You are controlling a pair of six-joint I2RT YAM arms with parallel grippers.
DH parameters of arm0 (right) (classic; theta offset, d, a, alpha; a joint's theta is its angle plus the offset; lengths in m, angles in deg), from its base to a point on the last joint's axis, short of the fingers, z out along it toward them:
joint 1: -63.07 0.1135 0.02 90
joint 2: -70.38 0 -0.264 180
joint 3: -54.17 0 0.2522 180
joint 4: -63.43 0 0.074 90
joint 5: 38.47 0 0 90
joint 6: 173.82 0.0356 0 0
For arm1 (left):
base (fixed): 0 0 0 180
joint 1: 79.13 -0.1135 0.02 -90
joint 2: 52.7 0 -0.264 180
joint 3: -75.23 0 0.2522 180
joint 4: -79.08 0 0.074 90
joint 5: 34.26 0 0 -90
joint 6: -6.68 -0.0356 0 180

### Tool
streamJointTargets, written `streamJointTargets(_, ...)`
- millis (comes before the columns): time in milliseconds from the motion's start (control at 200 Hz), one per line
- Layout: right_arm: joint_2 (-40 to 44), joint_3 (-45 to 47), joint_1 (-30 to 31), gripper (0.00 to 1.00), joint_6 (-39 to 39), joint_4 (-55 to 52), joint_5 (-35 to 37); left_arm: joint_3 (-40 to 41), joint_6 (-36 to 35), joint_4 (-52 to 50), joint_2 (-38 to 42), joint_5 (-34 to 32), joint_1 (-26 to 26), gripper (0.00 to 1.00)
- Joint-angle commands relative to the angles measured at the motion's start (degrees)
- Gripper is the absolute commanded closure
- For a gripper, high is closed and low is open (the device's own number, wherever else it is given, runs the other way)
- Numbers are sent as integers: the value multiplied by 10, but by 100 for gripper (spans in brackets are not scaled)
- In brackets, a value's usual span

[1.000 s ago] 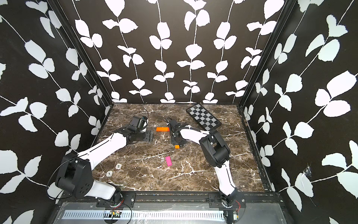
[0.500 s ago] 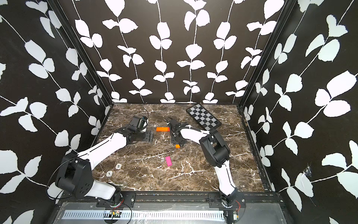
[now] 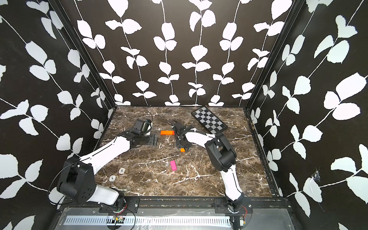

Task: Assemble the number 7 with building blocks
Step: Assemble the building block at the center of the board, then adjust the building block at the center of the board.

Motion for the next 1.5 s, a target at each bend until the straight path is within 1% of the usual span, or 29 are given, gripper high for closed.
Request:
streamJointTargets(0,-35,16,-9,57,5,-30,4,3,-7,0,5,-4,0,15)
streamJointTargets(150,-25,19,-9,55,10,-23,-2,3,-6,0,5,-4,0,15)
streamJointTargets(320,-4,32,-9,51,15,-12,-7,3,-6,1,4,-4,0,15)
streamJointTargets(420,17,42,-9,45,20,-3,-8,3,-6,1,3,-4,-1,15)
streamJointTargets(650,69,37,-12,42,20,11,14,3,-5,0,3,-6,-1,15)
streamJointTargets(785,91,20,-19,41,12,15,17,3,-7,0,1,-6,-1,15)
streamJointTargets(955,118,29,-38,40,16,48,13,2,-7,0,-2,-7,-1,15)
streamJointTargets(1145,82,-16,-53,44,3,22,3,-3,-7,3,-9,-7,-1,15)
streamJointTargets(1305,10,-94,-54,46,-15,-28,-8,-10,-8,2,-15,-5,-1,15)
streamJointTargets(1495,-47,-142,-54,47,-15,-59,-3,-11,-9,3,-17,-5,-3,15)
